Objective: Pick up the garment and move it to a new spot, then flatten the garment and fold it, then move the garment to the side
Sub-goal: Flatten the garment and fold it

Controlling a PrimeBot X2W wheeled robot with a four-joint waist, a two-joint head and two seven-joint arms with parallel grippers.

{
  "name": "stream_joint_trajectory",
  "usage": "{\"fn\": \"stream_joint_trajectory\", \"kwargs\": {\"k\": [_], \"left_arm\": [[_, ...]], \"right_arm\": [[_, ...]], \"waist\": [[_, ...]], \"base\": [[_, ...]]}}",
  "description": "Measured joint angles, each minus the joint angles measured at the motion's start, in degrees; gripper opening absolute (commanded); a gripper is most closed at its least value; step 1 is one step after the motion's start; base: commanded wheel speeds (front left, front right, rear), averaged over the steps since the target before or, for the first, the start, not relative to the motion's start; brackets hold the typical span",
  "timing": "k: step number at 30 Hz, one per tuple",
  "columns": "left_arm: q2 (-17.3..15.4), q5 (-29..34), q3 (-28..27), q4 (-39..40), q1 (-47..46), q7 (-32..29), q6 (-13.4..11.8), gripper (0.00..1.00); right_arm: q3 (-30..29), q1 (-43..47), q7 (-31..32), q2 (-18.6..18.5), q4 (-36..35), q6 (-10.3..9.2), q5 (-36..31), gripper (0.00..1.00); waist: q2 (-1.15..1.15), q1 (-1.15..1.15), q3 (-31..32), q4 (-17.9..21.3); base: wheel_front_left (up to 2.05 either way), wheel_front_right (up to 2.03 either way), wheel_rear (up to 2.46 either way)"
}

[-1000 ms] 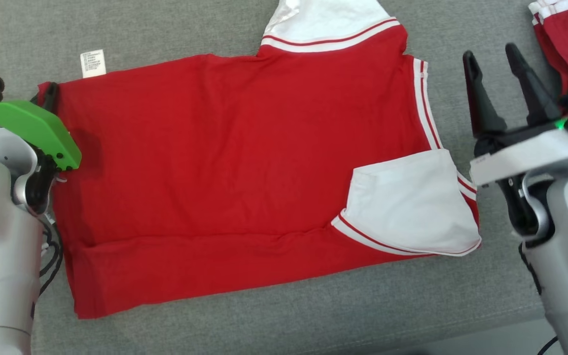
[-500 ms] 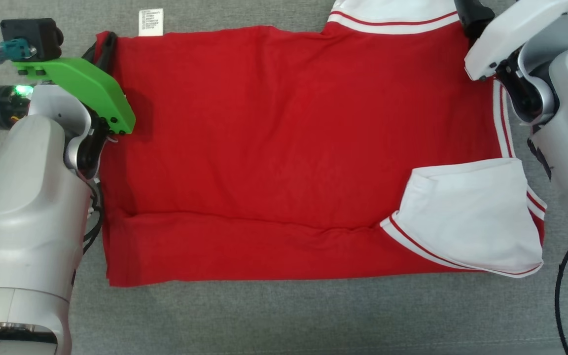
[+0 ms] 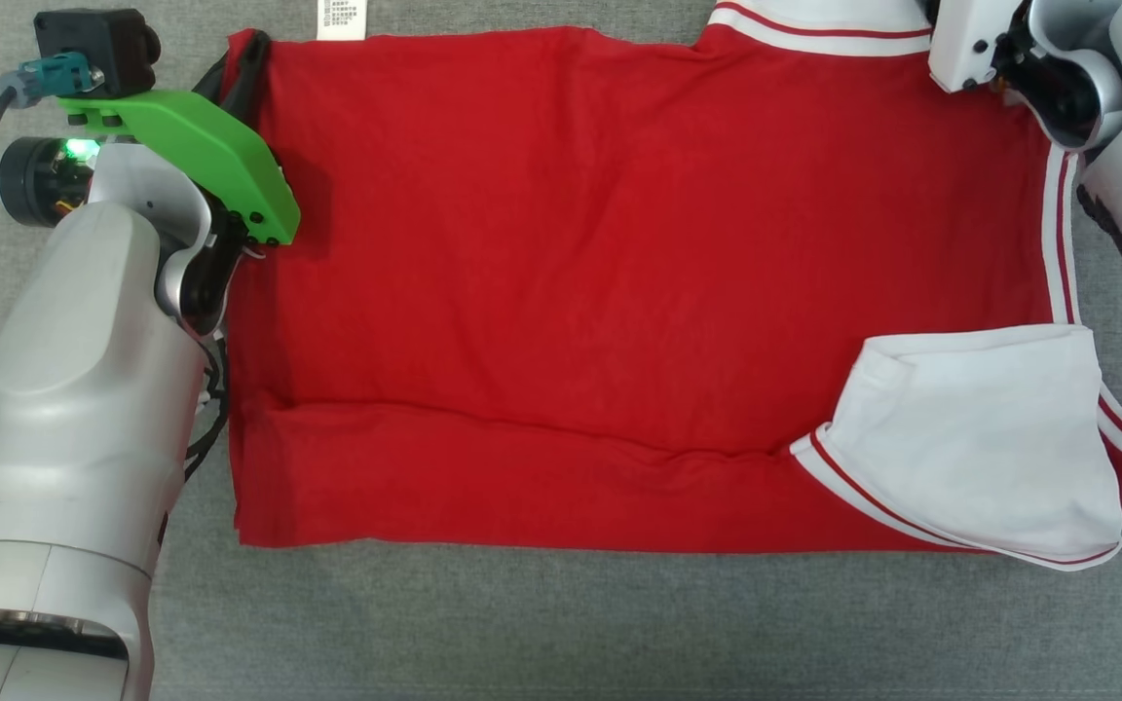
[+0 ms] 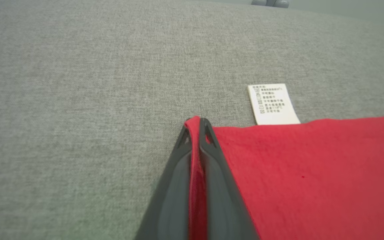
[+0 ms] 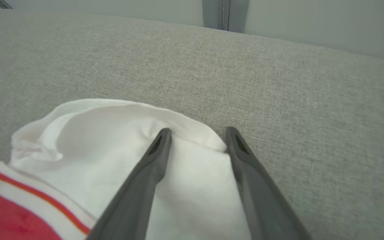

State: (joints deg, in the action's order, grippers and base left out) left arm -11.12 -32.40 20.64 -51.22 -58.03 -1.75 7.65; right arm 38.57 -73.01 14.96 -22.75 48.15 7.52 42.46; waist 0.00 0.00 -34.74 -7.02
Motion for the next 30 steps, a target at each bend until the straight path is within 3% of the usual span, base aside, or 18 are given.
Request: {"fn": "stream_joint_trajectory", "kwargs": {"k": [11,18,25,30], "left_arm": [[-2.78,0.29,0.75,-0.58,0.27,7.14,-0.7,0.0],[-4.09,0.59,0.66,4.12,4.08,9.17,-2.16,0.0],[-6.81,-0.36,-0.7,13.88,14.24,10.47,-5.05,0.0],[-8.82,-2.08,-2.22,23.99,25.15,9.71,-9.07,0.0]], "right_arm": [[3.54,0.79,-13.5,-2.55,-2.78,0.0,3.55,0.0],[4.13,5.03,-20.98,-6.71,-7.44,0.01,5.28,0.0],[1.72,16.14,-27.1,-10.09,-16.31,0.01,5.35,0.0],[-2.23,29.0,-28.31,-10.87,-24.51,0.0,3.89,0.0]], "waist": [[0.0,0.0,3.29,0.62],[0.0,0.0,7.24,1.68],[0.0,0.0,11.17,3.0],[0.0,0.0,13.19,4.75]], "base": [[0.0,0.0,0.0],[0.0,0.0,0.0],[0.0,0.0,0.0],[0.0,0.0,0.0]]}}
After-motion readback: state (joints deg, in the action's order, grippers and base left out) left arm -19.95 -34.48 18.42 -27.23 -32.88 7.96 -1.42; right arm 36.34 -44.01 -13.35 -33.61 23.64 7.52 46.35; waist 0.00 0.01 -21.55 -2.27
